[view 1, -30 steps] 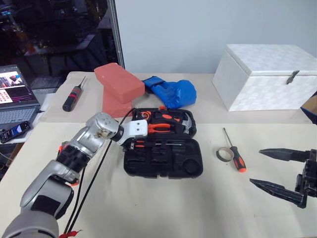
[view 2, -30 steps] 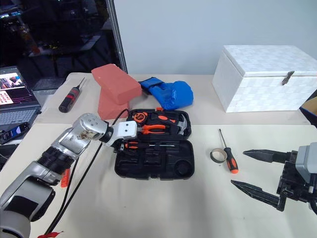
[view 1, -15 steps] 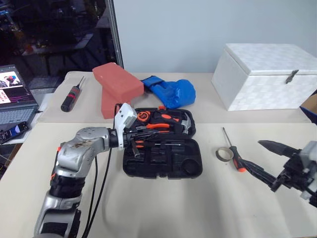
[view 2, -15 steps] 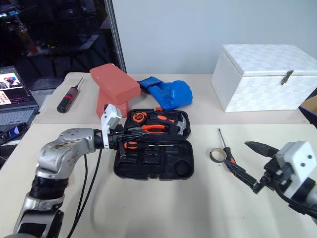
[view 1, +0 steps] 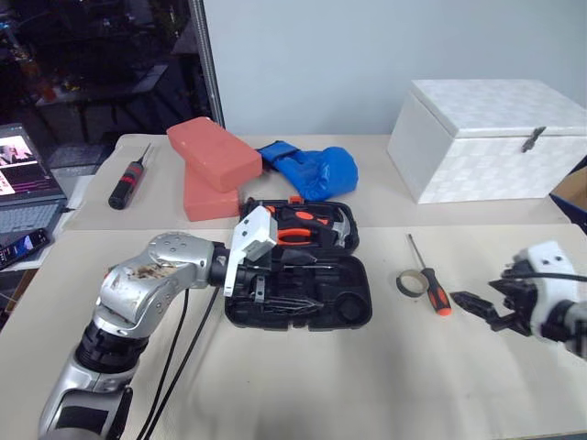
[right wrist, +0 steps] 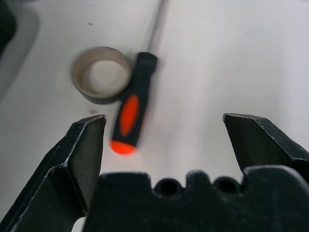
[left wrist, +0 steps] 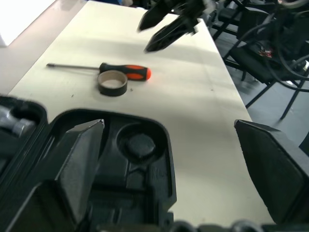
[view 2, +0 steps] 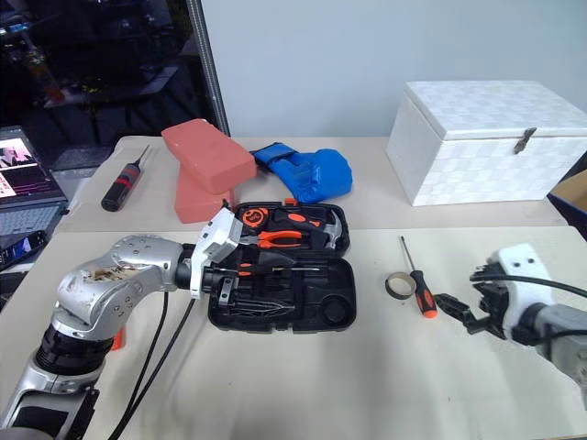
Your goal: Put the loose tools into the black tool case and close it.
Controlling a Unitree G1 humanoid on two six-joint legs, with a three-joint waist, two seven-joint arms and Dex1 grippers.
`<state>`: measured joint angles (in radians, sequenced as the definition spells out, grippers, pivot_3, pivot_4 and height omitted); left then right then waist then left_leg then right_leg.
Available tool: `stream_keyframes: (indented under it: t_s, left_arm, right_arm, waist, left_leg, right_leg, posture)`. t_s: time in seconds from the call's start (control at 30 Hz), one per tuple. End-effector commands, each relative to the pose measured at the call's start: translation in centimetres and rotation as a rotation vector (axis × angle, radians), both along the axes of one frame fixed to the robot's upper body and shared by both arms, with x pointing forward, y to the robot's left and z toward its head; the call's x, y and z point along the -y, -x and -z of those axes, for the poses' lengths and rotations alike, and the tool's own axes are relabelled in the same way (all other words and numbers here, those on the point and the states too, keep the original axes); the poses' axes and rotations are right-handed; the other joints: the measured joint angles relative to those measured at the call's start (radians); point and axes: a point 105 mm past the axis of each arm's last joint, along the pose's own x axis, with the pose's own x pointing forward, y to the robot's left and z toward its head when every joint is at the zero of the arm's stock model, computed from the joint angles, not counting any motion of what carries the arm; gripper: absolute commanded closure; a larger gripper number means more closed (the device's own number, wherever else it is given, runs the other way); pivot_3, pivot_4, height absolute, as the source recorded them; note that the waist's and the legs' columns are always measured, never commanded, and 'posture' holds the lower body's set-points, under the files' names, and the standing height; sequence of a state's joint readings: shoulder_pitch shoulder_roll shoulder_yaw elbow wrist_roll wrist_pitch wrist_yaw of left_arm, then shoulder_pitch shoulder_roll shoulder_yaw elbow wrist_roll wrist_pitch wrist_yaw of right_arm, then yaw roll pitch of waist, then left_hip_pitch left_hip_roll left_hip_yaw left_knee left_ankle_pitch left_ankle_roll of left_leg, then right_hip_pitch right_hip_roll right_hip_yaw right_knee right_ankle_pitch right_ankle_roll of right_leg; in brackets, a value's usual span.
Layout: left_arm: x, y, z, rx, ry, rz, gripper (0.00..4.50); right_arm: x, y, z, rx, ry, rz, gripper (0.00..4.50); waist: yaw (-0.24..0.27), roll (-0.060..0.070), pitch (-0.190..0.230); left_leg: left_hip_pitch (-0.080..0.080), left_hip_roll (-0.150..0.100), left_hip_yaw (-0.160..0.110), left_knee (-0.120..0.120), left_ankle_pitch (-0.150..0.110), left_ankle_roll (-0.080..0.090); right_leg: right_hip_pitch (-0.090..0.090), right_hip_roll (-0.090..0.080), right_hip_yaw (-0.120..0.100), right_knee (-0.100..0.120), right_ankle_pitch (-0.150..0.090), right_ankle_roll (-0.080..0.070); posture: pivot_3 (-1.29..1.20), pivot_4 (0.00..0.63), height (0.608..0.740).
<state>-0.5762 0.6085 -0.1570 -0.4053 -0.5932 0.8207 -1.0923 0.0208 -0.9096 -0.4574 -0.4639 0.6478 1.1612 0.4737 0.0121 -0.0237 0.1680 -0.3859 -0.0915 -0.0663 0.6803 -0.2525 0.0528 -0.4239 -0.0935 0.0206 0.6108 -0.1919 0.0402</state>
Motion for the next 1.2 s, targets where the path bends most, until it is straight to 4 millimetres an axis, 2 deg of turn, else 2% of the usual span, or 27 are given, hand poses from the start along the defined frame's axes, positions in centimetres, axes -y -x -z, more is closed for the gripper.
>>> stream_keyframes:
  t_s: [0.03,0.13,0.23,0.33,0.5,0.53,0.63,0.7,0.77,0.83,0.9,1.0,1.13,1.2]
  left_arm:
    - [0.3,0.4,-0.9,0.061,0.001,0.022,0.04]
    - [0.5,0.3,-1.1,0.077,-0.003,0.014,0.04]
    - [0.3,0.2,-1.3,0.089,-0.001,0.004,0.00]
    - [0.3,0.0,-1.4,0.100,0.012,-0.019,0.00]
    - [0.0,-0.1,-1.1,0.083,0.047,-0.051,0.00]
    - [-0.1,-0.2,-1.1,0.086,0.052,-0.062,0.00]
    - [-1.0,-0.3,-1.5,0.144,0.195,-0.102,0.00]
    - [-2.4,0.1,-0.6,0.082,0.155,-0.106,0.00]
    - [-4.1,1.0,-0.2,0.050,0.122,-0.094,0.00]
    - [-5.8,1.8,0.0,0.056,0.103,-0.096,0.00]
    - [-7.2,2.3,0.2,0.037,0.096,-0.119,0.00]
    - [-9.6,3.0,0.6,-0.009,0.086,-0.194,0.00]
    - [-10.4,3.6,0.7,-0.015,0.059,-0.218,0.00]
    - [-10.8,3.4,0.7,-0.008,0.056,-0.249,0.00]
  right_arm:
    - [0.0,-0.9,1.5,-0.056,-0.013,0.022,0.00]
    - [0.3,-1.4,2.7,-0.091,0.010,0.037,0.00]
    - [0.5,-2.0,3.0,-0.091,0.051,0.035,0.71]
    - [0.6,-2.2,2.9,-0.077,0.077,0.016,1.73]
    - [1.3,-2.3,1.1,0.004,0.088,0.024,3.44]
    - [1.6,-2.2,0.8,0.011,0.103,0.025,3.51]
    - [3.0,-1.8,-1.6,0.086,0.185,0.009,3.51]
    - [1.9,-1.9,-3.7,0.169,0.234,-0.104,3.51]
    - [-0.1,-2.4,-5.7,0.263,0.282,-0.244,3.51]
    - [-2.5,-2.5,-6.2,0.253,0.305,-0.419,3.51]
    - [-4.5,-2.9,-6.2,0.253,0.338,-0.563,3.51]
    - [-9.6,-4.2,-5.9,0.274,0.345,-0.834,3.51]
    - [-13.1,-5.4,-4.4,0.254,0.383,-1.028,3.51]
    - [-14.3,-6.1,-3.6,0.253,0.410,-1.080,3.51]
  waist:
    - [0.000,0.000,0.000]
    - [0.002,0.000,0.000]
    - [0.000,0.000,0.000]
    - [-0.001,0.000,0.000]
    - [-0.001,0.000,0.000]
    - [-0.001,0.000,0.000]
    - [0.000,0.004,0.000]
    - [-0.001,0.004,0.000]
    - [-0.011,0.005,0.000]
    - [-0.023,0.005,0.000]
    - [-0.025,0.006,0.001]
    - [-0.032,0.004,0.003]
    - [-0.025,0.003,0.004]
    - [-0.010,0.003,0.004]
  left_leg:
    - [0.000,0.000,0.000,0.000,0.000,0.000]
    - [0.000,0.000,0.000,0.000,0.000,0.001]
    - [-0.001,0.000,0.000,0.000,0.000,0.001]
    - [0.000,0.000,0.000,0.000,0.000,0.001]
    - [0.000,0.000,0.000,0.000,0.000,0.000]
    - [0.000,0.000,0.000,0.000,0.000,0.000]
    - [0.000,0.000,0.000,0.000,0.000,0.001]
    - [0.000,-0.001,0.001,0.000,-0.001,0.001]
    - [0.000,0.000,0.001,0.000,-0.001,0.000]
    - [0.002,0.001,0.002,-0.002,-0.001,-0.001]
    - [0.004,0.002,0.003,-0.002,-0.001,-0.001]
    - [0.006,0.003,0.005,-0.001,-0.001,0.000]
    - [0.006,0.004,0.008,-0.001,-0.001,0.000]
    - [0.004,0.004,0.007,-0.001,-0.001,0.000]
  right_leg:
    - [0.000,0.000,0.000,0.000,0.000,0.000]
    - [0.000,0.000,0.000,0.000,0.000,0.000]
    - [-0.001,0.000,0.000,0.000,0.000,0.000]
    - [-0.001,0.001,0.000,0.000,0.000,0.000]
    - [0.000,0.001,0.000,0.000,0.000,0.000]
    - [-0.001,0.001,0.000,0.000,0.000,0.000]
    - [-0.001,0.001,0.000,0.000,0.000,0.000]
    - [-0.002,0.000,0.001,0.000,0.000,0.000]
    - [-0.003,0.001,0.001,0.001,0.000,0.000]
    - [-0.001,0.003,0.003,0.001,0.000,0.001]
    - [0.000,0.002,0.003,0.000,-0.003,0.005]
    - [0.001,0.001,0.002,0.000,-0.003,0.006]
    - [-0.001,-0.002,-0.002,0.000,-0.002,0.006]
    - [-0.002,-0.002,-0.004,0.000,0.002,-0.002]
  posture:
    - [0.00,0.150,0.740]
    - [0.00,0.150,0.740]
    - [0.00,0.150,0.740]
    - [0.00,0.150,0.740]
    - [0.00,0.150,0.740]
    - [0.00,0.150,0.740]
    - [0.00,0.150,0.740]
    - [0.00,0.150,0.740]
    - [0.00,0.150,0.740]
    - [0.00,0.150,0.740]
    - [0.00,0.150,0.740]
    - [0.00,0.150,0.740]
    - [0.00,0.150,0.740]
    - [0.00,0.150,0.740]
